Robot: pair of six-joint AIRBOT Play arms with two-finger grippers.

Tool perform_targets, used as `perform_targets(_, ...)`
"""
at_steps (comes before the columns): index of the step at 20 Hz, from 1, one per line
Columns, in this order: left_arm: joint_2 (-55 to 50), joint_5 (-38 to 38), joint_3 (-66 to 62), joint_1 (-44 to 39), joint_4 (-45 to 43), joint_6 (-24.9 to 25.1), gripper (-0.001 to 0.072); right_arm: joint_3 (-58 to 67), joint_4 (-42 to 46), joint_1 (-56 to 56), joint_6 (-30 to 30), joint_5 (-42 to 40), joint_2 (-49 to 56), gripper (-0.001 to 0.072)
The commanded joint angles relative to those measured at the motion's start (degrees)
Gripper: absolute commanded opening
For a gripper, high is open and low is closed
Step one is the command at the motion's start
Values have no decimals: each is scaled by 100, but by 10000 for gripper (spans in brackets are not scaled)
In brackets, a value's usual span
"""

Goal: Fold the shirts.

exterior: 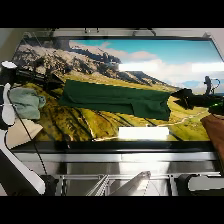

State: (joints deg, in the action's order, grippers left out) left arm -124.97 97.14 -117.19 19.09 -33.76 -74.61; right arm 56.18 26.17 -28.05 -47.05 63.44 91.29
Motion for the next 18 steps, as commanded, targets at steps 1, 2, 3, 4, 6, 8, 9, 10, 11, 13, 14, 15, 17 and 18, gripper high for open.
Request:
perform_targets(1,308,37,-9,313,546,-59,251,92,1051,-59,-693,-17,-66,668)
perform_targets(2,367,35,-9,339,549,-164,251,92,1165,24,-809,-17,20,668)
perform_targets(3,415,37,-9,323,549,-181,249,92,1178,125,-855,-17,111,669)
perform_targets(4,457,35,-9,269,546,-181,163,92,1176,267,-881,-20,208,668)
perform_targets(6,485,33,-9,57,538,-149,-7,92,1154,610,-944,-55,391,666)
perform_targets(8,476,-4,-7,-354,361,-35,-8,92,1036,962,-1001,-83,590,663)
perform_targets(9,472,-48,0,-601,173,-17,-8,94,857,1119,-994,-101,660,617)
perform_targets(10,474,-170,83,-870,-4,-15,-8,94,686,1241,-992,-157,693,574)
perform_targets(11,468,-350,229,-1143,-131,-17,-8,94,527,1342,-909,-251,697,571)
perform_targets(13,466,-809,667,-1729,-450,-15,-8,98,216,1419,-892,-284,695,377)
perform_targets(14,457,-1043,898,-2028,-726,-15,-8,111,153,1419,-892,-249,695,106)
perform_targets(15,457,-1211,1080,-2315,-986,0,-8,118,98,1419,-894,-223,693,88)
perform_targets(17,457,-1661,1335,-2892,-1615,15,-9,120,-4,1397,-892,-98,691,20)
perform_targets(18,457,-1923,1421,-3167,-1851,13,-8,133,-11,1397,-892,-52,691,20)
